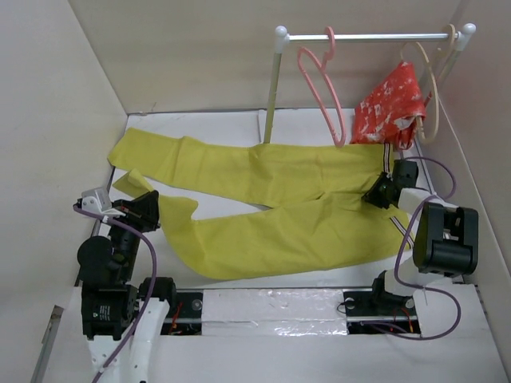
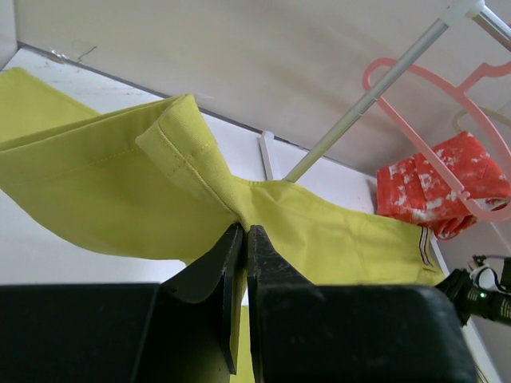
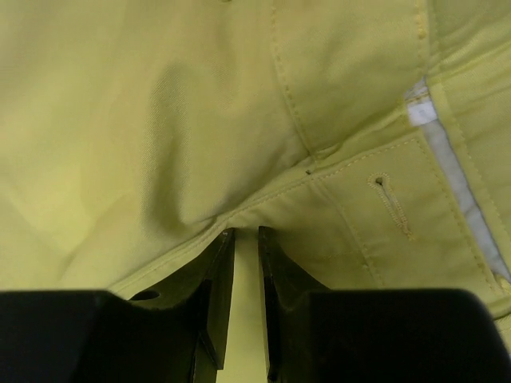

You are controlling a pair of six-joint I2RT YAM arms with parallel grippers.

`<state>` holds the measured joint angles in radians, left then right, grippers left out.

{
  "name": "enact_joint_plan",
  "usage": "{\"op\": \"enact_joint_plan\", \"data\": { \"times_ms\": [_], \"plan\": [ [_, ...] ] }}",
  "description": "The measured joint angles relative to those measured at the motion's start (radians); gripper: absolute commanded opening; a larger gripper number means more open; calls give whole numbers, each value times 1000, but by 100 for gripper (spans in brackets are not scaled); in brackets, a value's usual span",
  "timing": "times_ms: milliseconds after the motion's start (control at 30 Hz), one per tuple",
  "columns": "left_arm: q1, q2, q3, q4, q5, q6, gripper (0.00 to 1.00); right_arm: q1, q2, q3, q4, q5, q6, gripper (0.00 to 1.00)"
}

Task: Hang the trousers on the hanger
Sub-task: Fold the trousers at the center of the board.

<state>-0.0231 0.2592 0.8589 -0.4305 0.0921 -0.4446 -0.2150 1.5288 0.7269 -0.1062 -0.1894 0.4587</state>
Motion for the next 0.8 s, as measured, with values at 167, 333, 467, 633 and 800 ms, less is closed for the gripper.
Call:
{"op": "enact_joint_plan", "data": {
  "times_ms": [167,333,467,633,800],
  "plan": [
    [-24,-16,-43,25,-10,7,0,72,71,134,-26,-10,-31,30],
    [-61,-39,-95,31,-25,8,0,87,-122,96,-36,22,-23,65],
    [-97,-70,-105,32,-50,10,0,18,-494,-87,-105,127,56,63],
    [-142,-100,-105,43,-92,11,0,-99,-946,-296,-313,286,217,100],
    [-160,-126,-105,41,-131,11,0,-120,-953,-306,-439,373,342,100]
  ]
}}
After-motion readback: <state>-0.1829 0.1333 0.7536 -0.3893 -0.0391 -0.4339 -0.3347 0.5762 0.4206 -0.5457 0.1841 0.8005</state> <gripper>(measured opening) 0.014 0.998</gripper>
